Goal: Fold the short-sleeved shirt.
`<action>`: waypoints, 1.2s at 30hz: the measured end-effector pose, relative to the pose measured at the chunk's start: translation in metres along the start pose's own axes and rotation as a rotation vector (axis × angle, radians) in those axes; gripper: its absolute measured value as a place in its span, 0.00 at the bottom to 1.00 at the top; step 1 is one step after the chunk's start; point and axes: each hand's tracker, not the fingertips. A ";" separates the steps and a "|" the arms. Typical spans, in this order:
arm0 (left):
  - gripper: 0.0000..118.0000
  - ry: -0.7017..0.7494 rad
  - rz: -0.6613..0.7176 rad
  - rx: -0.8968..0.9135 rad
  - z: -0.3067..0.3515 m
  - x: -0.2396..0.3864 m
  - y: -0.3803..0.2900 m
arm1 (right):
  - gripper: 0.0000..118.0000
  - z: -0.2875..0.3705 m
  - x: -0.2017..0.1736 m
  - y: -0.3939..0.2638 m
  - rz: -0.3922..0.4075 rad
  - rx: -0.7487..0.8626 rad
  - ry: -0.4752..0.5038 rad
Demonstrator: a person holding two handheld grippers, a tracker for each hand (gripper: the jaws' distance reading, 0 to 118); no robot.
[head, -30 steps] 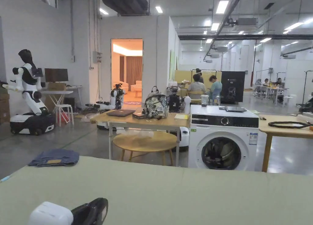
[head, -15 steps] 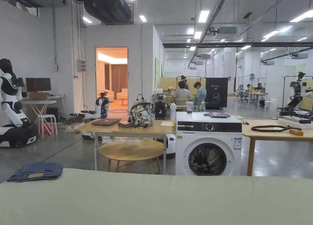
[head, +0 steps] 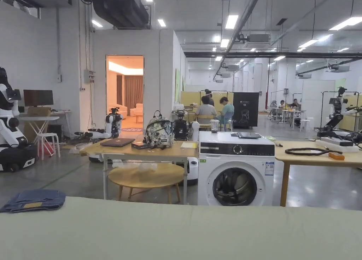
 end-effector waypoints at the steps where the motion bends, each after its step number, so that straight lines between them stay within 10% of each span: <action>1: 0.73 -0.008 -0.005 -0.001 0.000 -0.002 0.001 | 0.72 0.001 0.000 0.001 0.002 0.014 -0.009; 3: 0.86 0.015 -0.026 0.005 0.001 0.001 0.001 | 0.83 0.003 -0.001 0.003 0.006 0.041 -0.032; 36: 0.86 -0.006 -0.058 0.057 0.009 0.017 0.006 | 1.00 0.016 0.001 0.010 -0.037 0.083 -0.001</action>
